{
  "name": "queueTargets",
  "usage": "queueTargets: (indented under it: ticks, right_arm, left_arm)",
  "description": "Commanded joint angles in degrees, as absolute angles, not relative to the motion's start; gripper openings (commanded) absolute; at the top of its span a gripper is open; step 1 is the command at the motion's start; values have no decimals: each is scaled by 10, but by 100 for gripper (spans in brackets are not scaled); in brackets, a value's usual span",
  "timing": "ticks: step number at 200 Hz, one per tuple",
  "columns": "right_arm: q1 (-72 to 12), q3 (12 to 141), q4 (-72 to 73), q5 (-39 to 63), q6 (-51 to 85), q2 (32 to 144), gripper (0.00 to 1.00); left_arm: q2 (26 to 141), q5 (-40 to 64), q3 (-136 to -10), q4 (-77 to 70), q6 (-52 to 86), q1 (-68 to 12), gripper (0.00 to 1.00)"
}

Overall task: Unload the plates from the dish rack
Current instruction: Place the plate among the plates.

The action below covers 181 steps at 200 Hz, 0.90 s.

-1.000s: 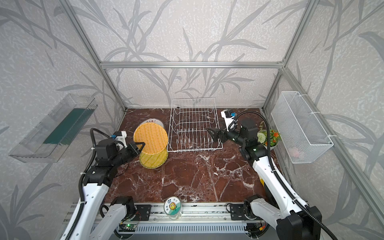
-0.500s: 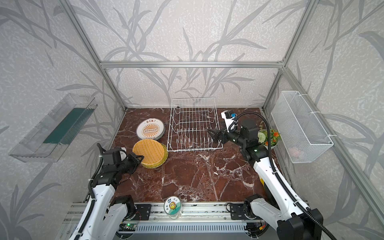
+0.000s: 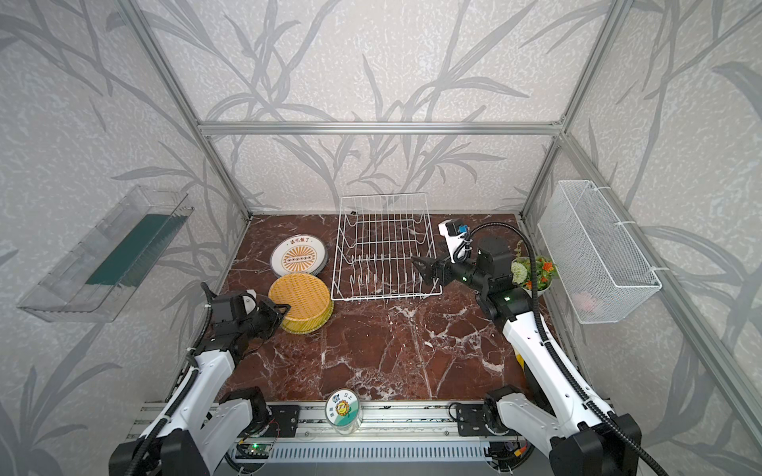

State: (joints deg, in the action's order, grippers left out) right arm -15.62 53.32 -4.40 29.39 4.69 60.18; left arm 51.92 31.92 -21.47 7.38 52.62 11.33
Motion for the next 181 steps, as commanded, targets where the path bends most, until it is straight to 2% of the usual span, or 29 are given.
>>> queueTargets:
  ticks: [1, 21, 40, 82, 107, 143, 168, 177, 181]
  right_arm:
    - [-155, 542, -42, 292, 49, 594, 99]
    - [-155, 544, -41, 294, 49, 596, 99]
    - [-155, 544, -38, 295, 51, 597, 99]
    - [-155, 545, -38, 296, 51, 597, 99]
    - [-155, 545, -40, 295, 51, 596, 99]
    - [-155, 545, -40, 296, 51, 596, 99]
    - [-155, 547, -38, 297, 53, 597, 99]
    - [-155, 547, -38, 298, 54, 597, 99]
    - [-155, 548, -39, 298, 53, 598, 99]
  left_arm:
    - [524, 344, -211, 16, 541, 117, 0]
    - [524, 343, -211, 26, 540, 117, 0]
    - [525, 341, -209, 34, 536, 118, 7]
    - [546, 349, -202, 42, 537, 118, 11]
    - [547, 341, -208, 66, 532, 118, 19]
    - [542, 336, -217, 102, 523, 118, 43]
    - [536, 325, -229, 151, 508, 118, 55]
    - [532, 319, -238, 176, 500, 118, 63]
    - [531, 316, -242, 185, 498, 118, 71]
